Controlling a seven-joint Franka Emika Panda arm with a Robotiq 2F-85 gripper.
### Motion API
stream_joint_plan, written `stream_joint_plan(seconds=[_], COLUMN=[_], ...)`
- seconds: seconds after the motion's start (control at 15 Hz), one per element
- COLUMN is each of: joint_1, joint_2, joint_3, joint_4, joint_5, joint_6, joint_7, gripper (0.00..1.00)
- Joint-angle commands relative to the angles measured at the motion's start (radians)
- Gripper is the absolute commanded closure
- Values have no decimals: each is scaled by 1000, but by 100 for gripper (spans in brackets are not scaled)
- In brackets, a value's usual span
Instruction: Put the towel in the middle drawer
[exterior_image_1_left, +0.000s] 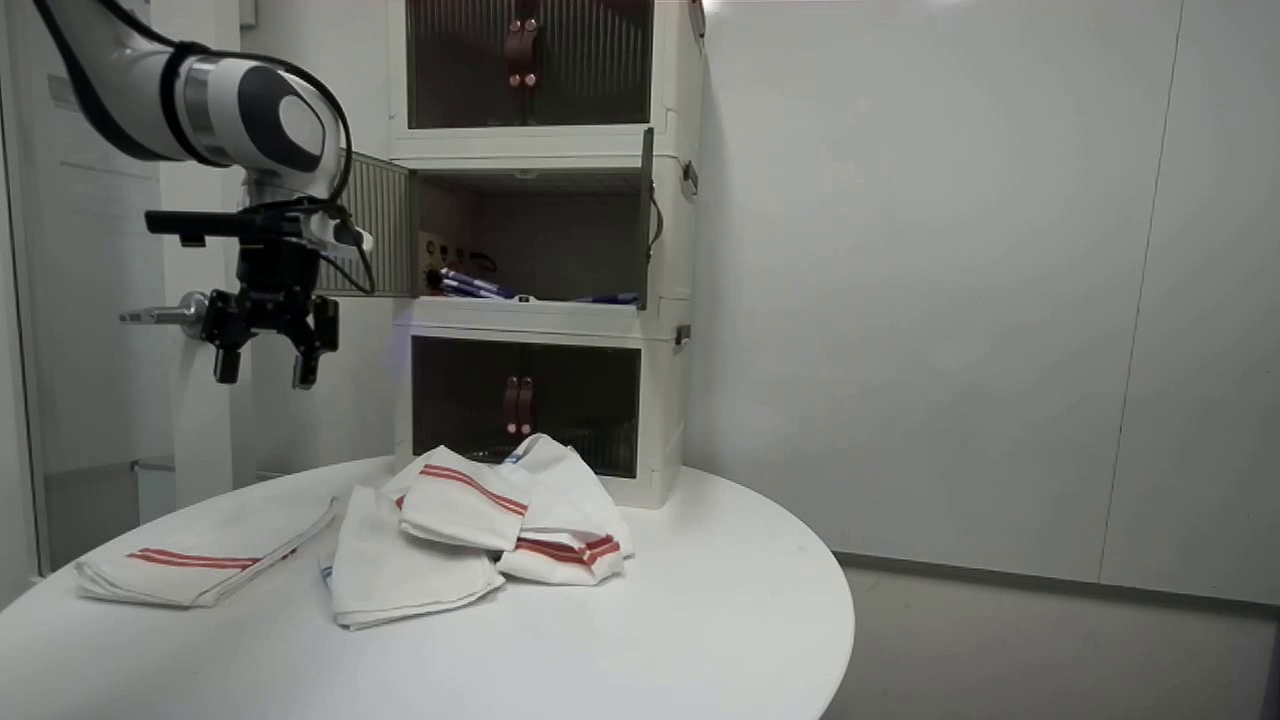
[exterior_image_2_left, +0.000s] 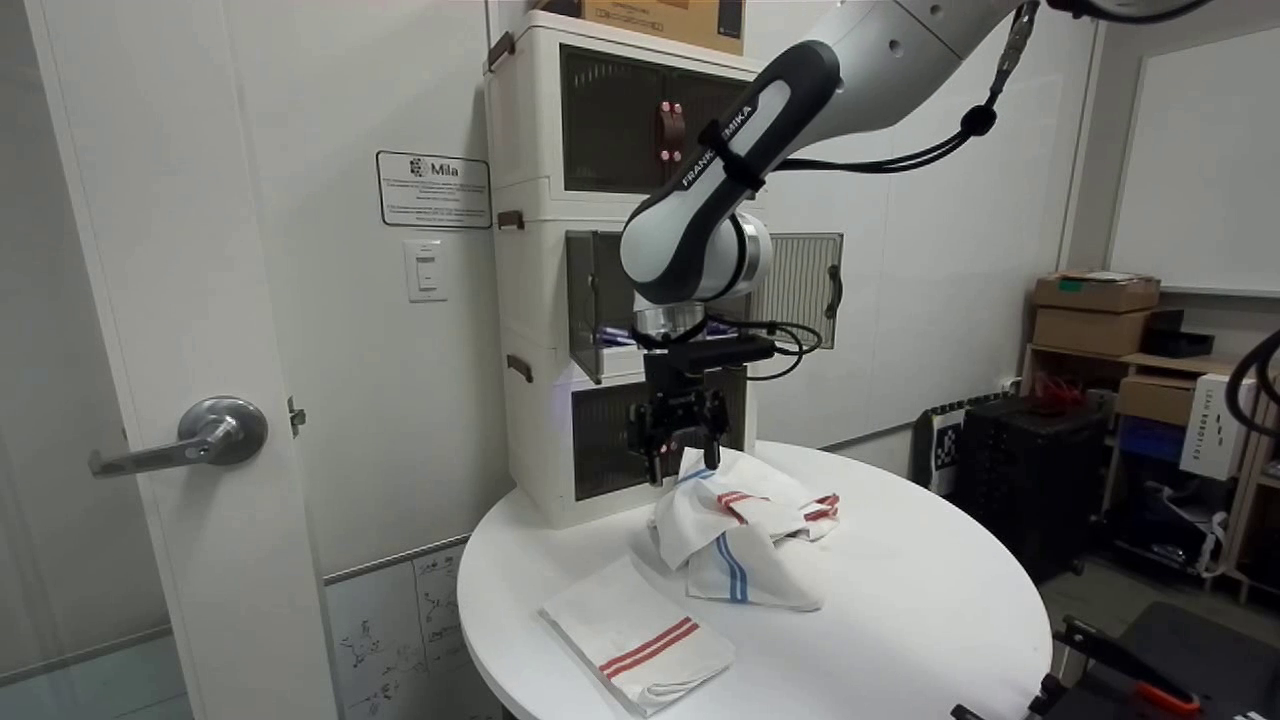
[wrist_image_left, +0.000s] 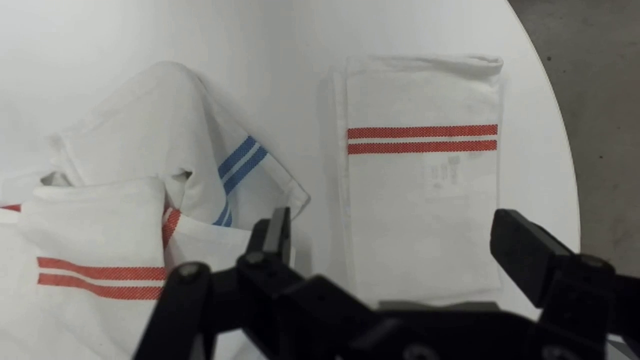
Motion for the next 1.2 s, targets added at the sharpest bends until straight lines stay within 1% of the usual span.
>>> stream_joint_plan(seconds=[0.0,0.07,0.2,0.27,0.33,0.4,0.53,0.67,0.8,0.93,1.13], joint_1=[-2,9,15,29,44,74,120,171,209,238,277], joint_2=[-2,15,61,91,117,139,188,234,272,306,348], joint_3=[3,0,17,21,23,15,4,-19,-41,-65,-122], joint_4=[-2,5,19,24,23,10,10,11,16,21,25], joint_5=[28,17,32,25,13,-25,-55,-83,-93,-92,-90], joint_6=[-7,-13,-8,12,47,113,194,276,330,370,421], joint_7=[-27,-3,-23,-6,11,46,83,149,205,250,326], gripper=[0,0,0,0,0,0,0,0,0,0,0])
